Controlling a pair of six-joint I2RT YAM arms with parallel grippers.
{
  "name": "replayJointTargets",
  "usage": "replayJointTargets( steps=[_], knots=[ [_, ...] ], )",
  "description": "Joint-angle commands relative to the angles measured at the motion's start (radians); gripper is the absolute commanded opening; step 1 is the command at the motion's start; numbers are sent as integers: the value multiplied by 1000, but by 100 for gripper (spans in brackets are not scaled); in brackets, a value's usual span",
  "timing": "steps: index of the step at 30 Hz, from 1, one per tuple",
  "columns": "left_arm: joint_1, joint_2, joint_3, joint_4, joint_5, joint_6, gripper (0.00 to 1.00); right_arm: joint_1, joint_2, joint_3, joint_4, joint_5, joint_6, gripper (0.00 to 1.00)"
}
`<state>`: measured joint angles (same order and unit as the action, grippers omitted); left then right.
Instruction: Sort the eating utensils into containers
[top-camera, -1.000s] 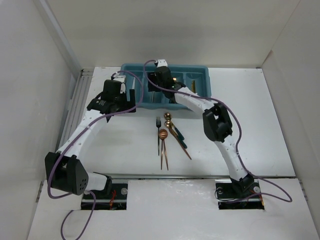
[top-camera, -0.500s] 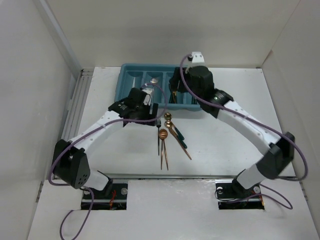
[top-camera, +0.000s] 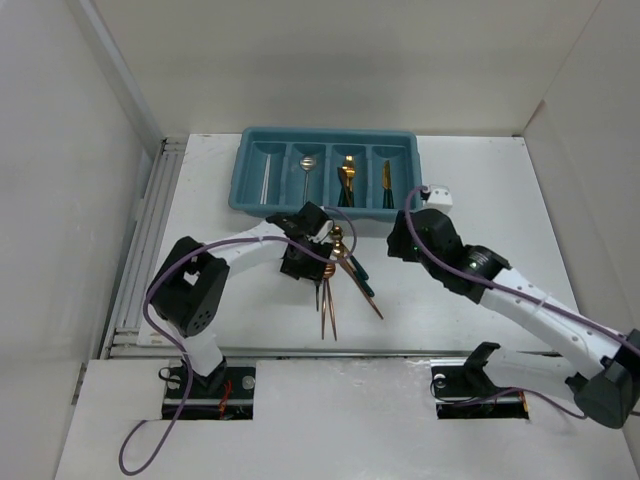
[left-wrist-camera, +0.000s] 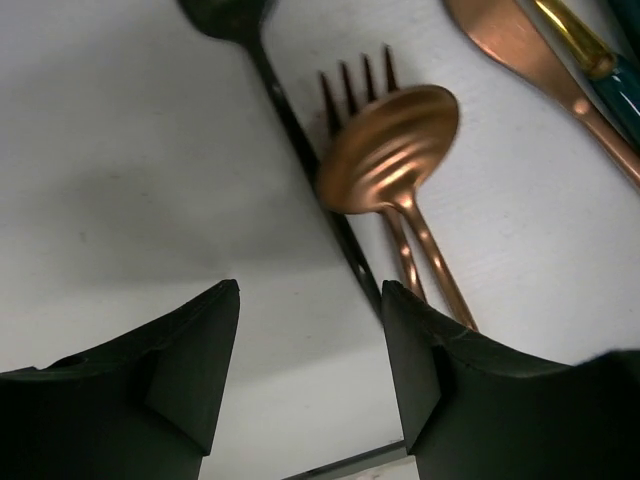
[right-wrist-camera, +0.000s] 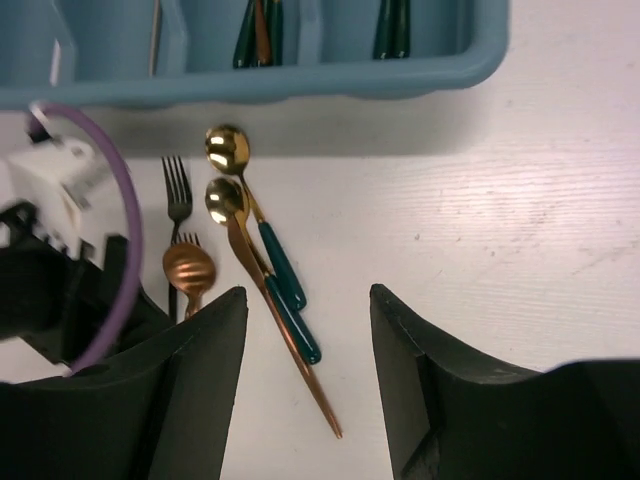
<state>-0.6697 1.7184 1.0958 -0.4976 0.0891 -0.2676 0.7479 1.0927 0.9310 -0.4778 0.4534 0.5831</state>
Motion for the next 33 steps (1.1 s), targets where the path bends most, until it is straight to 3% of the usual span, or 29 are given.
replayJointTargets(
  steps=[1,7,15,18,21,28,33],
  knots=[
    [-40,-13,22,-2,-15,-9,56,7,-86,-8,-33,102,50,57],
    [-62,72,32,-12,-51,-9,57,7,-157,-17,-110,179,60,57],
    [-62,81,32,-21,-115,-9,37,7,-223,-26,-142,241,60,57],
    [-62,41,22,-30,-115,-9,37,7,-232,-35,-151,242,69,57],
    [-62,0,22,-39,-115,-9,45,7,-223,-35,-151,242,69,57],
    [-62,-127,22,-39,-183,-9,45,7,-192,-26,-142,242,48,57],
    [-62,-114,-4,-3,-192,2,45,7,-172,-17,-133,242,38,57]
  ],
)
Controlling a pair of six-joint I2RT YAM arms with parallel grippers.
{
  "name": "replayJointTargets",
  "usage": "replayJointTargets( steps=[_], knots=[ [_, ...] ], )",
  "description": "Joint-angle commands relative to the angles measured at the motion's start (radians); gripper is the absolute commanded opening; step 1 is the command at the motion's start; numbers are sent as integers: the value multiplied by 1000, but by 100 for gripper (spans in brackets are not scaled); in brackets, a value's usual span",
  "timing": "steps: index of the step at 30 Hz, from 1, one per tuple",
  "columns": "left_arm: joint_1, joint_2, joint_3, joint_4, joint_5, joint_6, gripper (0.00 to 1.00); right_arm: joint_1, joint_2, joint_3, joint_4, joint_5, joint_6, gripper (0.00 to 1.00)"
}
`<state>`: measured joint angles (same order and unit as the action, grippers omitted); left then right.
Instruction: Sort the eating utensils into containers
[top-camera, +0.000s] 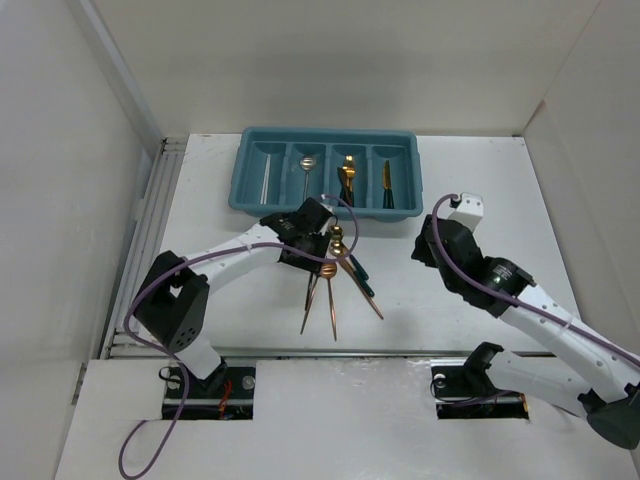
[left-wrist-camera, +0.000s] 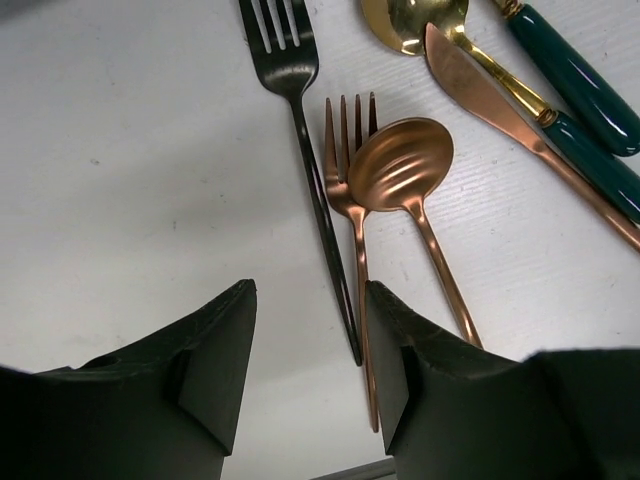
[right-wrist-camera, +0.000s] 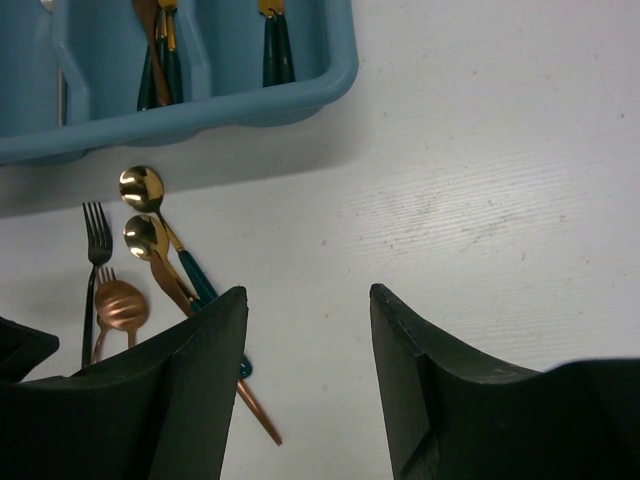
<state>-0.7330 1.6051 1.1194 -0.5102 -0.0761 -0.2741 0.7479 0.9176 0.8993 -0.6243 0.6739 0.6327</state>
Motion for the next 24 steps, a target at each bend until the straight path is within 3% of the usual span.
replayJointTargets(
  steps=[1,14,24],
  knots=[
    [1,-1,-27,10,-27,9,45,7,3,24,14,21,-11,57],
    [32,193,16,-1,56,0,45,7,-29,33,-37,32,-10,57],
    [32,265,36,-10,33,0,34,7,-40,33,-46,53,-1,57]
  ],
)
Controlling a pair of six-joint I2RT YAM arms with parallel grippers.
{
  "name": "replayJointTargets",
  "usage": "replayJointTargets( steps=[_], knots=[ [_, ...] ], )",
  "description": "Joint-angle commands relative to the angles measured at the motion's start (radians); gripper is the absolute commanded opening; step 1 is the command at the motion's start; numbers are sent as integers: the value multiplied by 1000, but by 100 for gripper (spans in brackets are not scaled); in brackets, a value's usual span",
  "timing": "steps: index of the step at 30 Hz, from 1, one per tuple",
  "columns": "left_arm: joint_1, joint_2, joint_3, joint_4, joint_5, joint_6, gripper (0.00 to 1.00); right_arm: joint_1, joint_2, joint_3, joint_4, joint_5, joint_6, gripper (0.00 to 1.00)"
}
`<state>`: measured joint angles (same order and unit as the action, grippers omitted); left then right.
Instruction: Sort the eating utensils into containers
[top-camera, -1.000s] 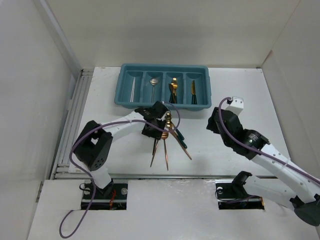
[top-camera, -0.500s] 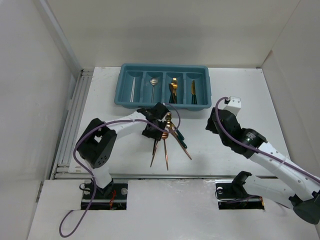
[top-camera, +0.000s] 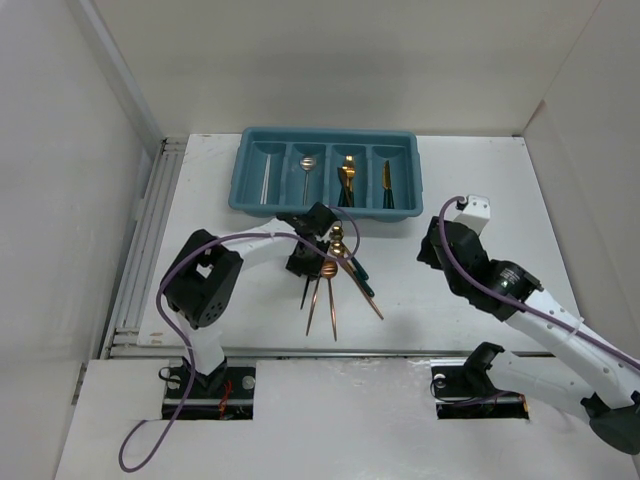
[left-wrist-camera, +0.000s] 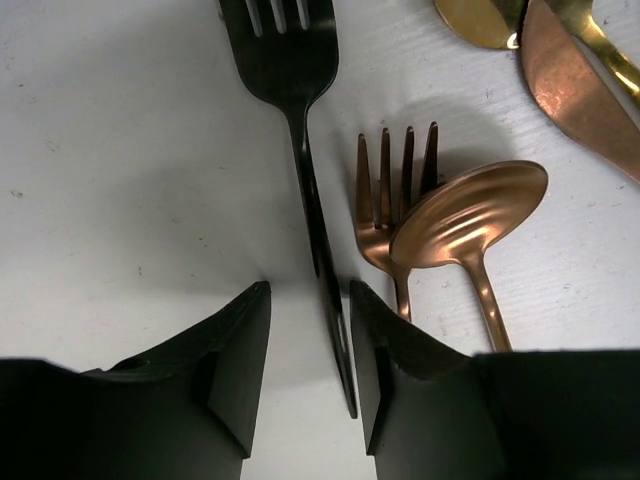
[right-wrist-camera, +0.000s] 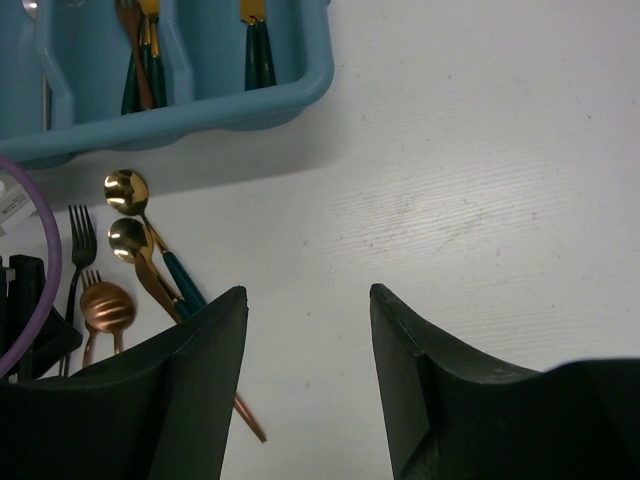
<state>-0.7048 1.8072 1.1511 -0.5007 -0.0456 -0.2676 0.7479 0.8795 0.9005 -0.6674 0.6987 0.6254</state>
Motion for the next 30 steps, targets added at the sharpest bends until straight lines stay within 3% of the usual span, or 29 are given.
replayJointTargets(
  steps=[1,4,7,8,11,18,20,24,30],
  knots=[
    [4,73,13,-19,31,4,34,7,-2,32,-3,38,7,57],
    [4,105,22,-19,32,25,29,7,9,41,-3,38,-3,57],
    [14,116,22,-29,20,16,17,7,35,52,-3,27,-33,56],
    [25,116,22,-29,20,16,9,7,35,52,-3,18,-33,56],
    [34,107,1,-29,20,16,1,7,56,74,-3,18,-55,55],
    [44,-5,-22,-29,50,34,0,7,87,95,58,-44,-116,50],
    [54,-52,-22,-39,61,74,0,7,87,95,101,-70,-142,38],
    [109,-147,13,-52,66,93,0,7,87,86,173,-107,-187,25],
    [110,-313,-5,-61,75,102,0,7,98,97,225,-198,-250,28]
  ],
)
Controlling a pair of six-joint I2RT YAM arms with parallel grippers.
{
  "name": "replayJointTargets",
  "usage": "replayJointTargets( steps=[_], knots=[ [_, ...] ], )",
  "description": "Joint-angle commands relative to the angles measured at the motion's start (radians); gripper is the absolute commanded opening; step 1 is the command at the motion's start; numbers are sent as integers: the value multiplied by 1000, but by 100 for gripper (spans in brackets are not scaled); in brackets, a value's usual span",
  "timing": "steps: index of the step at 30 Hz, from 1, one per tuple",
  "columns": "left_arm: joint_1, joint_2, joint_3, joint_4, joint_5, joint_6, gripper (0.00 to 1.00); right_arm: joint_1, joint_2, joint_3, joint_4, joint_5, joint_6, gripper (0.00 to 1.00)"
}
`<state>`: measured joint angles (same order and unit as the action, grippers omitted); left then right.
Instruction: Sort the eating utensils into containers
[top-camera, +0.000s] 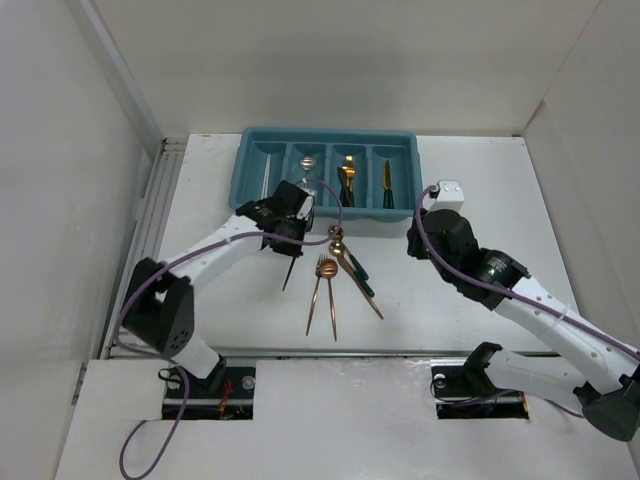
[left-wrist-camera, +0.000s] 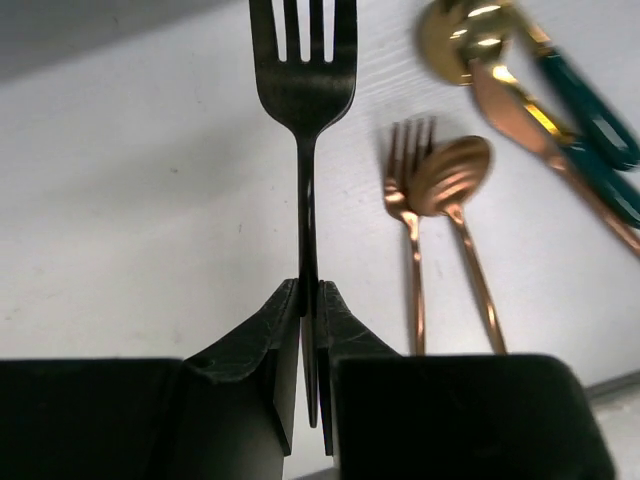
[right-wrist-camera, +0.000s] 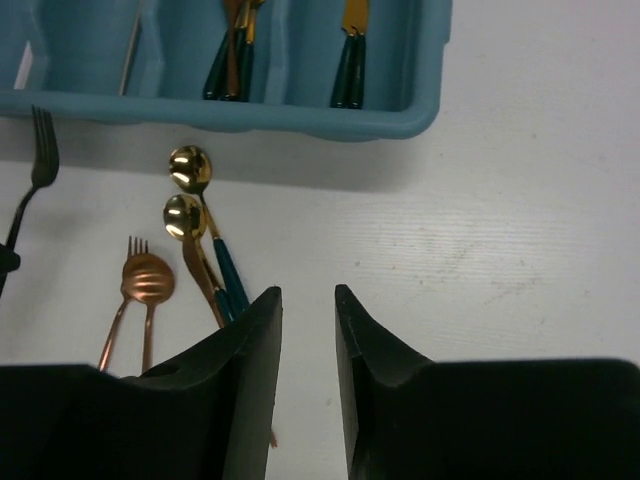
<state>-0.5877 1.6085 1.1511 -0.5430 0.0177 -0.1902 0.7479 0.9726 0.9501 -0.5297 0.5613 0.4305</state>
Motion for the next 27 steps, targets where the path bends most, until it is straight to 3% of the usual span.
replayJointTargets(
  steps=[1,3,4,6,7,8,11,15,17,27],
  knots=[
    [-8,-169,-5,-18,22,24,0,7,14,56,88,-84,-82,35],
    [-8,-226,9,-8,22,37,0,16,14,85,118,-211,-128,45],
    [-8,-286,24,24,22,50,0,16,14,94,135,-266,-156,60],
    [-17,-378,33,105,22,80,0,25,14,108,215,-422,-190,75],
    [-27,-378,33,106,22,92,0,25,14,108,253,-464,-190,75],
    [-37,-434,33,179,34,106,0,25,14,119,298,-497,-171,82],
    [-60,-519,10,315,85,146,0,25,53,130,454,-531,-80,82],
    [-80,-515,36,330,156,147,0,34,153,200,565,-589,-6,66],
    [-80,-501,55,321,178,147,0,44,184,219,615,-623,4,64],
    [-89,-466,91,321,188,120,0,53,293,253,666,-592,92,55]
  ],
)
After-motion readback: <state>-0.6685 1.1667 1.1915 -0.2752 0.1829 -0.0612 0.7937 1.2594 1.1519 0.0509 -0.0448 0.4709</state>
